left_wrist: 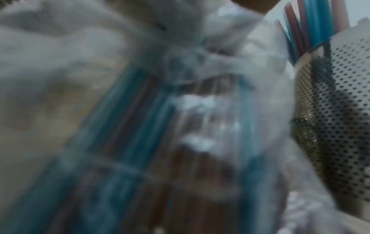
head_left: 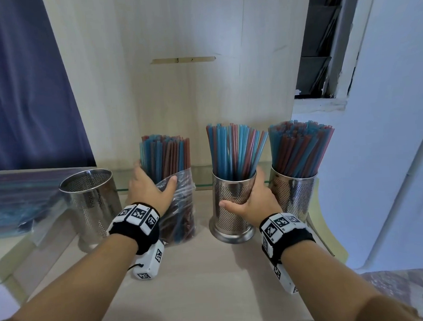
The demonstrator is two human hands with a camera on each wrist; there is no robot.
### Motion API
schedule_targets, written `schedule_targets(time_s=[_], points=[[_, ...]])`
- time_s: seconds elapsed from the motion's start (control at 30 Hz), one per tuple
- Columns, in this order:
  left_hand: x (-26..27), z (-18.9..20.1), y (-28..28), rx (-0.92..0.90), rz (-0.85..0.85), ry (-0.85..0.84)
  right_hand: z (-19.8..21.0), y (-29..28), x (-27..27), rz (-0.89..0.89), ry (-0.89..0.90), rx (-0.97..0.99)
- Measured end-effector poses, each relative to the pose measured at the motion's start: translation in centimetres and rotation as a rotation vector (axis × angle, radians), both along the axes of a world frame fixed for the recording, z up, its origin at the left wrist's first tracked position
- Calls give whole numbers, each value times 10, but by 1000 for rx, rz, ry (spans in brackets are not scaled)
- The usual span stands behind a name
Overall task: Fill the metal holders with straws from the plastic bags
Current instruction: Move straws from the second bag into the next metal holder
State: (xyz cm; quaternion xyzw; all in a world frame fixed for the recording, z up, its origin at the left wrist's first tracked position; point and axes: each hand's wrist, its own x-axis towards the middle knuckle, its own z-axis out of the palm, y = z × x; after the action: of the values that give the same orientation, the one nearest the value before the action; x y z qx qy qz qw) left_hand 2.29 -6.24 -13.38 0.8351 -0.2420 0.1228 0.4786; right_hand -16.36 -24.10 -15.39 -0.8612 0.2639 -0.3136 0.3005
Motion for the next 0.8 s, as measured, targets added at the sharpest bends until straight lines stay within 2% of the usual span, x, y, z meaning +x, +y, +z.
schedule_targets(time_s=[0.13, 0.27, 0.37, 0.47, 0.53, 0.7, 0.8], points=[[-4, 2, -7, 39, 4, 109, -1, -1, 0, 4, -11, 6], [-3, 1, -11, 120, -43, 122, 0, -1, 0, 14, -22, 10], [-1, 1, -11, -3, -110, 150, -1, -1, 0, 17, -26, 12], [-7, 5, -10, -153, -132, 52, -1, -1, 0, 19, -19, 12], [-9, 6, -11, -170, -161, 34, 0, -1, -1, 24, -28, 13], [-4, -4, -11, 128, -126, 152, 1, 0, -2, 26, -36, 13], [-5, -3, -13, 233, -45, 114, 0, 0, -1, 25, -39, 11]])
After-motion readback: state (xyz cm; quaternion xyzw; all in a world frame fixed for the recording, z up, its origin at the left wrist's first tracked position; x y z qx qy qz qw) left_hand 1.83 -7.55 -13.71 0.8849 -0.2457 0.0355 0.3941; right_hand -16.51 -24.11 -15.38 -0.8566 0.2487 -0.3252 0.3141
